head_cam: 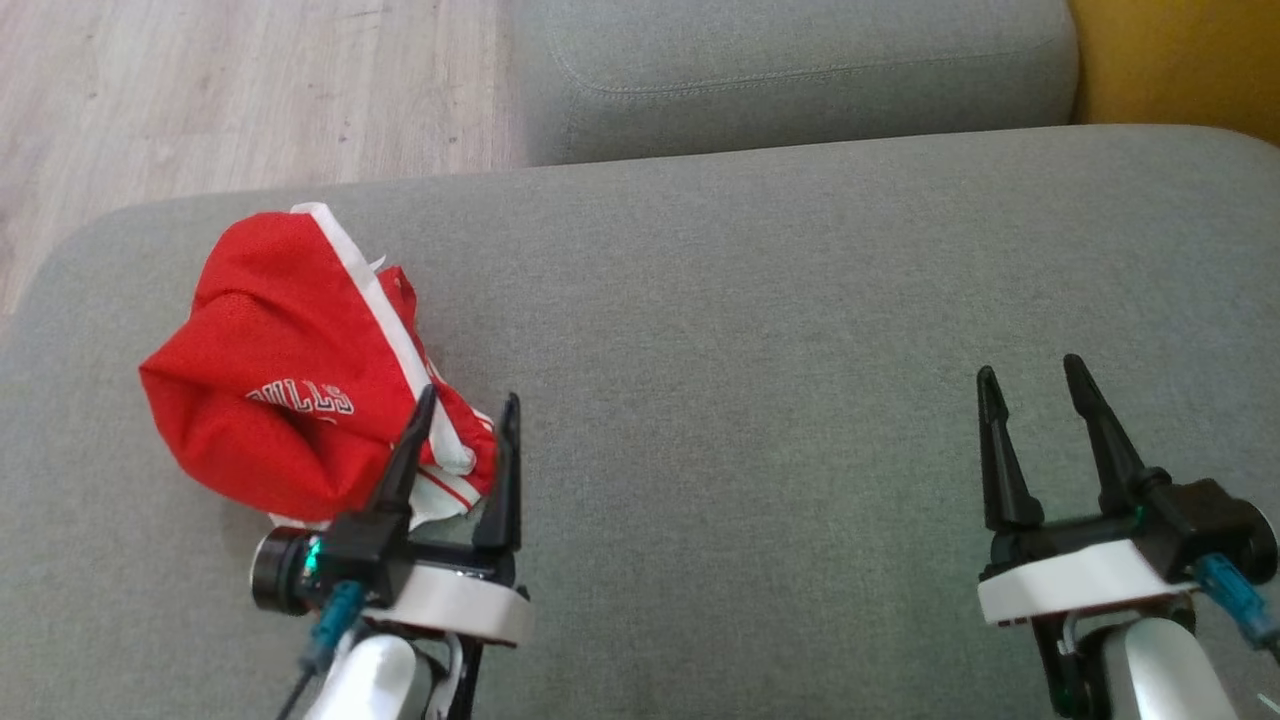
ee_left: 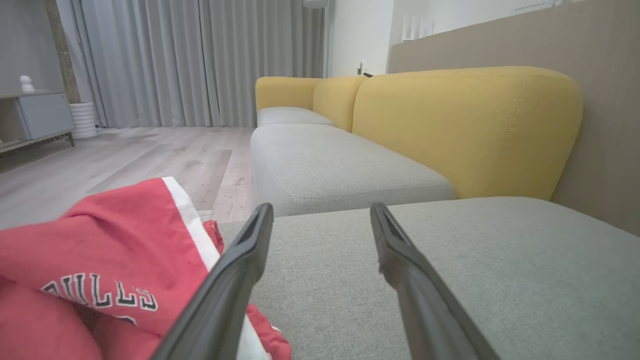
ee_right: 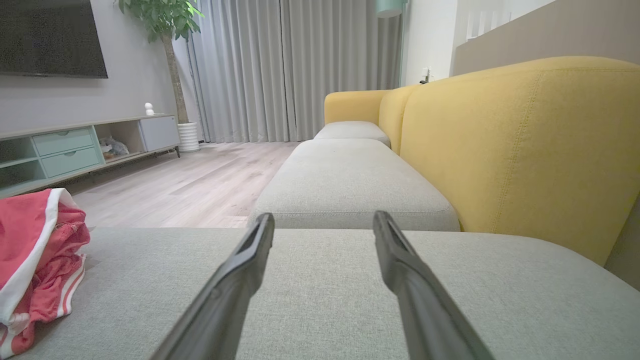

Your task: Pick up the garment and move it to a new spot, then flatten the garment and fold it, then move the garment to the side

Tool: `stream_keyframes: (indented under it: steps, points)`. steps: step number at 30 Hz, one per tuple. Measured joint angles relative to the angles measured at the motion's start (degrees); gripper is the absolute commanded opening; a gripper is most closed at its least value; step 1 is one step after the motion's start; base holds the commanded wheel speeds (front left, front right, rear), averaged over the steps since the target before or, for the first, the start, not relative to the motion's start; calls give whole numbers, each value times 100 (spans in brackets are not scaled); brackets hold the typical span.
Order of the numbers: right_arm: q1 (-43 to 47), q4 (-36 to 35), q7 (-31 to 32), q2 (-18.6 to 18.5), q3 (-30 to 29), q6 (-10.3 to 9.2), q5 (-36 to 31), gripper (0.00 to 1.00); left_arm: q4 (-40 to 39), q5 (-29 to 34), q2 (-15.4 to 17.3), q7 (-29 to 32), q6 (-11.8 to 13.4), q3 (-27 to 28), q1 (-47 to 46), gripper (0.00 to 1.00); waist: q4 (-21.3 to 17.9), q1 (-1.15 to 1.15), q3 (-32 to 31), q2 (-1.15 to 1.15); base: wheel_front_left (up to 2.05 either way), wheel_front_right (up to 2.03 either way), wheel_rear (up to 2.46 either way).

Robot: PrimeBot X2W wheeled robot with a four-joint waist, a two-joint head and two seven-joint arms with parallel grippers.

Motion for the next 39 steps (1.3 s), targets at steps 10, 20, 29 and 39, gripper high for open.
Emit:
stream_keyframes:
  steps: [10, 20, 29, 39]
  points:
    - [160, 108, -168, -2, 20, 0, 476, 100, 266, -328, -328, -174, -200, 602, 142, 100, 45, 0, -28, 0, 0, 0, 0]
    - [269, 250, -335, -2, 53, 0, 534, 100, 713, -22, -498, -335, -421, 842, 290, 100, 49, 0, -18, 0, 0, 0, 0]
    - [267, 287, -342, -2, 67, 0, 467, 100, 719, 96, -527, -342, -465, 959, 286, 100, 93, 0, -45, 0, 0, 0, 0]
    - [269, 327, -342, -2, 208, 0, 532, 100, 719, 41, -531, -343, -404, 1010, 286, 100, 338, 0, -89, 0, 0, 0, 0]
